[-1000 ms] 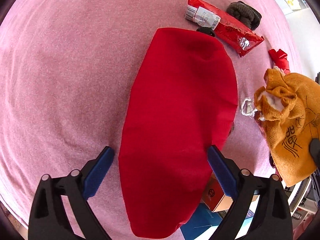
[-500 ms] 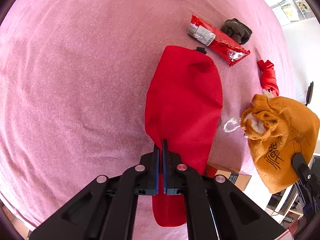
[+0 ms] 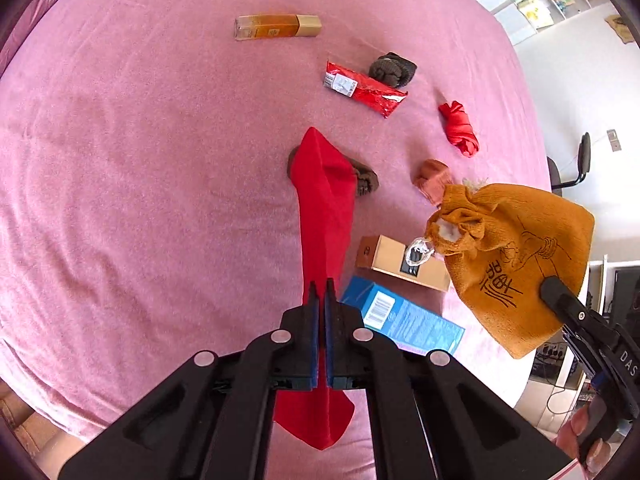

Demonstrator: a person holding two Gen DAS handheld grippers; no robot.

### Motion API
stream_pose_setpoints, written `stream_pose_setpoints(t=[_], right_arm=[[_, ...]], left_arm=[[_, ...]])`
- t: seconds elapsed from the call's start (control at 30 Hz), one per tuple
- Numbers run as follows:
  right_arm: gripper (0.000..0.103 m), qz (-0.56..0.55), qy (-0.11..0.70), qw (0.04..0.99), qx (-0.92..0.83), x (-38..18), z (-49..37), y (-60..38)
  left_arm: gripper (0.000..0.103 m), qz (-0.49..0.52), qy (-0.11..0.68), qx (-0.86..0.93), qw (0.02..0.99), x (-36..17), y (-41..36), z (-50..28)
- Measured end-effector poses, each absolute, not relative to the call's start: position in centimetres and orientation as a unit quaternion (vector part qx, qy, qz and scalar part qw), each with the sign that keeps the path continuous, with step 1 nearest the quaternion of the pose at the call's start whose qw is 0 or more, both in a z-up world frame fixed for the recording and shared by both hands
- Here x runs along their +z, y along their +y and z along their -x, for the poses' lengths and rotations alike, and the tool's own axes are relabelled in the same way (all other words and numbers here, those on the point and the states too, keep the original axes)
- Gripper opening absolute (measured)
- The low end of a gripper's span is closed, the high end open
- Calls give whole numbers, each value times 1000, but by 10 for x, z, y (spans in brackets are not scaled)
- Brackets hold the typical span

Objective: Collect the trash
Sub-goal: 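Carry both bags to the yellow basin and open both grippers to drop them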

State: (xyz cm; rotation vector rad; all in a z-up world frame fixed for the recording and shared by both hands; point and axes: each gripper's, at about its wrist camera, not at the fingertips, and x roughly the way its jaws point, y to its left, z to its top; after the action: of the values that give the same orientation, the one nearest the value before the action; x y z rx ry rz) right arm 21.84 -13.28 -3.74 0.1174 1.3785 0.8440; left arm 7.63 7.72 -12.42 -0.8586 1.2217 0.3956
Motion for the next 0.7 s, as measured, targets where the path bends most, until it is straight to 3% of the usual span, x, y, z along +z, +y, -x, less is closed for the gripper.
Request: stream_pose_setpoints(t=[0.7], right_arm=[[7,-161,601,750,225,-5,-107,-322]], left_arm=[[2,286,602,11,745,-71,-47,-16]])
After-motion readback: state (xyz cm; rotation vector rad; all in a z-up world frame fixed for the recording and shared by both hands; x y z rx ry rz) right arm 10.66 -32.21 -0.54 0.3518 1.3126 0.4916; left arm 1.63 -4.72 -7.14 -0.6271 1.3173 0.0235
